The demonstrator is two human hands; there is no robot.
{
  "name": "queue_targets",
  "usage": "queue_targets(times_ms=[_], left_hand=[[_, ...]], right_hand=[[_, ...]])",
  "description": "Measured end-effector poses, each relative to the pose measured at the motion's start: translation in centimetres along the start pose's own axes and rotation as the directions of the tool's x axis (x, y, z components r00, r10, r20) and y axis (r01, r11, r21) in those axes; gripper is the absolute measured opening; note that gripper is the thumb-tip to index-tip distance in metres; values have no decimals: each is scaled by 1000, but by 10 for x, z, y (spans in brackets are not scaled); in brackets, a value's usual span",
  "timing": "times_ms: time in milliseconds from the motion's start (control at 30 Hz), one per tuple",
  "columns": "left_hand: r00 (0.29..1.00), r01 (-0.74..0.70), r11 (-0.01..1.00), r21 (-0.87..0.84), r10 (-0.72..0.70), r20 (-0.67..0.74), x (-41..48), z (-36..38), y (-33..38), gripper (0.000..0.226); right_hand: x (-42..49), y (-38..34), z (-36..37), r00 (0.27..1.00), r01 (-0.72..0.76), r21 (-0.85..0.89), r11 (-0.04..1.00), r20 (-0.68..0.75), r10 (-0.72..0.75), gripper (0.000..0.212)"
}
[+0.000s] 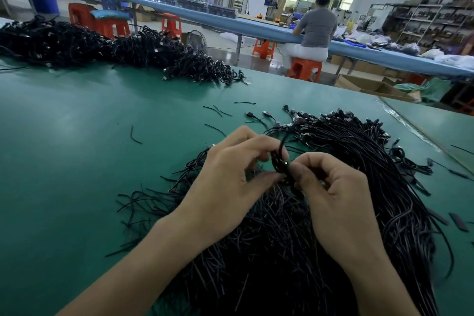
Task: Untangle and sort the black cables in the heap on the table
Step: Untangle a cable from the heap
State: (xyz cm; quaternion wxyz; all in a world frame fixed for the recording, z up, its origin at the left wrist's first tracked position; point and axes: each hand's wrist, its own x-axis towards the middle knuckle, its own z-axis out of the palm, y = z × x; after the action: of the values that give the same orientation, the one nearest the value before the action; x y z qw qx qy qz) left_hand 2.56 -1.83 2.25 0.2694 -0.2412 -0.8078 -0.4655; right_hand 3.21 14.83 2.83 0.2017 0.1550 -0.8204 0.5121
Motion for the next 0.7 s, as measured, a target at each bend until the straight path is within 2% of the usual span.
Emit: queue_targets(times_ms=[133, 233, 333, 400, 500, 600, 700], left_hand=[[970, -237, 965, 112, 241, -32, -4, 6, 0, 25], [953, -295, 952, 77, 300, -52, -5, 6, -3, 24], [955, -298, 951, 89, 298, 8, -5, 7, -13, 18], [968, -252, 959, 128, 251, 31, -5, 5, -26, 5], [986, -110, 956, 271, 141, -95, -2, -8, -51, 8], [984, 94, 937, 335, -36, -177, -6, -19, -76, 12], [927, 375, 833, 406, -342, -154, -14, -18, -96, 25]], right_hand=[[2, -4, -3, 999, -43, 170, 984, 34, 38, 13], [3, -6, -2, 997, -57, 205, 977, 65, 44, 18], [3, -3, -2, 995, -87, 150, 985, 56, 80, 14], [3, 6, -6, 990, -141, 4, 990, 15, 141, 5], [5, 25, -21, 965, -257, -325, 910, -32, 261, 21], [4, 48, -35, 906, -349, -608, 713, -24, 423, 27], [2, 66, -37, 820, -385, -753, 533, -14, 573, 24]])
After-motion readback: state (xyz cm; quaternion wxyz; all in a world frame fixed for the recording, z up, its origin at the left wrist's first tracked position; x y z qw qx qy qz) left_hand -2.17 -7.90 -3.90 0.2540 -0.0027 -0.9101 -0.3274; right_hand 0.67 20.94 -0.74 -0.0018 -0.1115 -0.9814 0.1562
